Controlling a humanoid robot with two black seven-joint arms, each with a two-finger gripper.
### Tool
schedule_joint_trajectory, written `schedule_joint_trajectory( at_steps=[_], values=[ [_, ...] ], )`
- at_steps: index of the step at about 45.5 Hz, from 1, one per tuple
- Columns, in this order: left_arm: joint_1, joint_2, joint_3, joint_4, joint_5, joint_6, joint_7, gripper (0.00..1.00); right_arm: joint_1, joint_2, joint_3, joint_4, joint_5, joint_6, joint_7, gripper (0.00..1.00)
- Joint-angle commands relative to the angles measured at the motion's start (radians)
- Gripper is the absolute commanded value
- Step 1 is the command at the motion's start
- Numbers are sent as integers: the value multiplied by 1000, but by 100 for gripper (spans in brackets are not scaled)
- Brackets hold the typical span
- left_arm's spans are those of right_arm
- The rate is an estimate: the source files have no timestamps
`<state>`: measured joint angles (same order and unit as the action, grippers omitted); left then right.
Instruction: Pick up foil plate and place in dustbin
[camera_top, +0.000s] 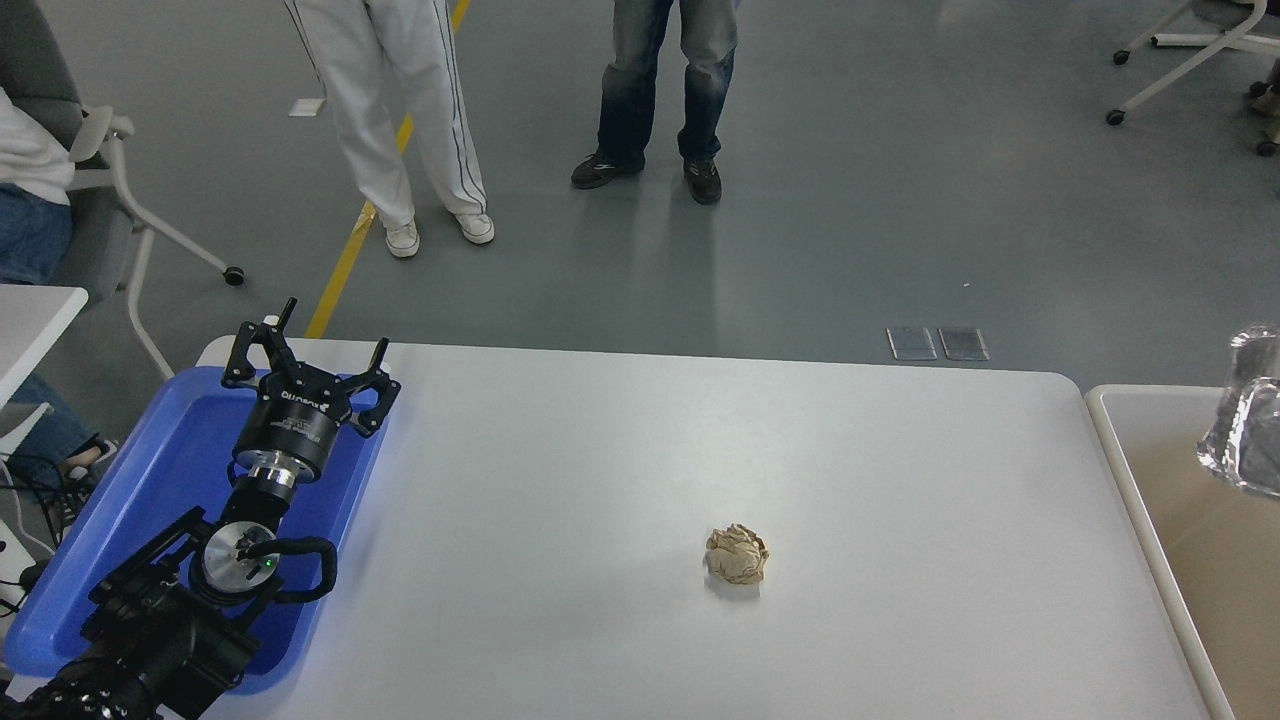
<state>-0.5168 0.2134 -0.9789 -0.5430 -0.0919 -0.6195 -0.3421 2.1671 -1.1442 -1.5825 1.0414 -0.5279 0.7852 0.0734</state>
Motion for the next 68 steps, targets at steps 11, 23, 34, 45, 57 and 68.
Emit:
schedule_joint_trajectory(
  at_steps=[11,23,34,45,57,68],
  values=[
    [0,1,0,0,0,0,0,100,-685,-37,558,-191,-3,-55,-1,0],
    [0,1,0,0,0,0,0,100,-966,-16,749,-267,176,-191,-3,0],
    [0,0,-1,0,0,0,0,100,-1060,32,756,-281,328,-398,-1,0],
    [1,1,0,0,0,0,0,100,-1141,103,777,-287,472,-561,-1,0],
    [0,0,0,0,0,0,0,100,-1380,276,970,-469,598,-742,0,0],
    [0,0,0,0,0,0,0,100,-1546,448,1144,-764,601,-802,-1,0]
  ],
)
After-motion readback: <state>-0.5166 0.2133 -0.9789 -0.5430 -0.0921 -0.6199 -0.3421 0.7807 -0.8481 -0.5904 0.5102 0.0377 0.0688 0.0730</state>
